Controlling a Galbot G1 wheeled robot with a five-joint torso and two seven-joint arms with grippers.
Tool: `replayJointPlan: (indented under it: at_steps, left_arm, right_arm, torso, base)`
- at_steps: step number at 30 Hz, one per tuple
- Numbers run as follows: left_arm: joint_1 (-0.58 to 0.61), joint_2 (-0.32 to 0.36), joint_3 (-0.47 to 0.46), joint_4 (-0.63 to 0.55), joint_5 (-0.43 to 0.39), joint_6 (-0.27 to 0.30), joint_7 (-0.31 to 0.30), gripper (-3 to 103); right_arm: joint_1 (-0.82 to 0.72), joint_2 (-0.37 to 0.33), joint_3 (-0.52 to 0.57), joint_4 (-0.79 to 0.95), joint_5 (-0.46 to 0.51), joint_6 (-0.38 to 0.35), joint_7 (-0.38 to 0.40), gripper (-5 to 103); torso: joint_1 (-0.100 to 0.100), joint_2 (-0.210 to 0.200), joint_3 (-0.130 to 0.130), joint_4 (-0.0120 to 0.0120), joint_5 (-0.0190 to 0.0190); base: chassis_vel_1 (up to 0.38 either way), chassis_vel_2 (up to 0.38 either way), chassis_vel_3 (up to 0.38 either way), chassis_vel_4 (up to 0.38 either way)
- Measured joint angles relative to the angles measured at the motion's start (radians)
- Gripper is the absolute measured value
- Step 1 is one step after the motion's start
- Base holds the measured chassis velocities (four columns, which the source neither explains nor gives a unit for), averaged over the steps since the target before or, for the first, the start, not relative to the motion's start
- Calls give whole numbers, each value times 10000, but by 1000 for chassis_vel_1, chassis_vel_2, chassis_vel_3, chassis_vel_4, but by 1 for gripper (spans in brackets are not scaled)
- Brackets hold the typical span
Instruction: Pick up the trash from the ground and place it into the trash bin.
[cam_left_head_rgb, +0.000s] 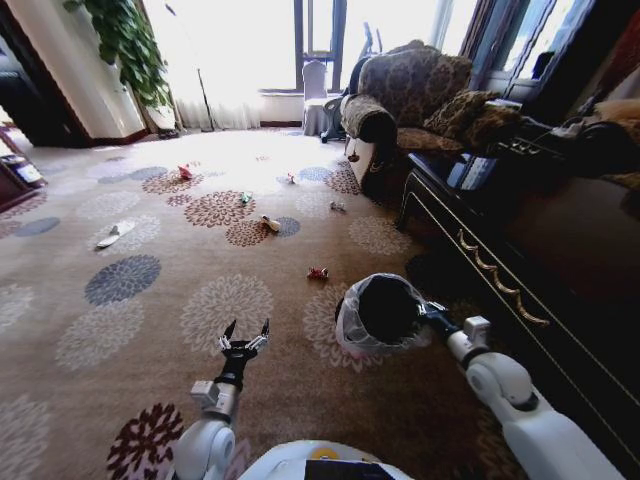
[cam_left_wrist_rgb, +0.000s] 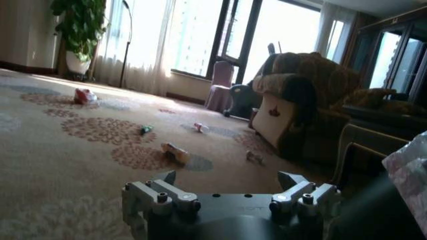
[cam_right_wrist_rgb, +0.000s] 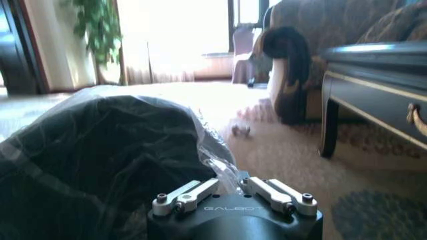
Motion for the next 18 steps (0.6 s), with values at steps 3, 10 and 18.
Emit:
replayJointPlan:
  at_steps: [3,10,18]
  left_arm:
    - [-45,71,-60,-12,-174,-39,-27,98]
    - [-404,539,-194,668,270,-225,206,98]
    - [-782,756,-23,1211,860,-476,489,98]
  right_arm:
    - [-149,456,87,184,-242,475,1,0]
    - [-585,1050,13,581,-605,1207,8,0]
    - [-989,1174,-156,1220,-905,1430,6,0]
  torso:
    - [0,1,-1,1,-3]
    - [0,1,-1,-2,-2]
    - [-2,3,-2,-1,-2]
  base:
    - [0,0,0,0]
    - [0,0,0,0]
    - [0,0,0,0]
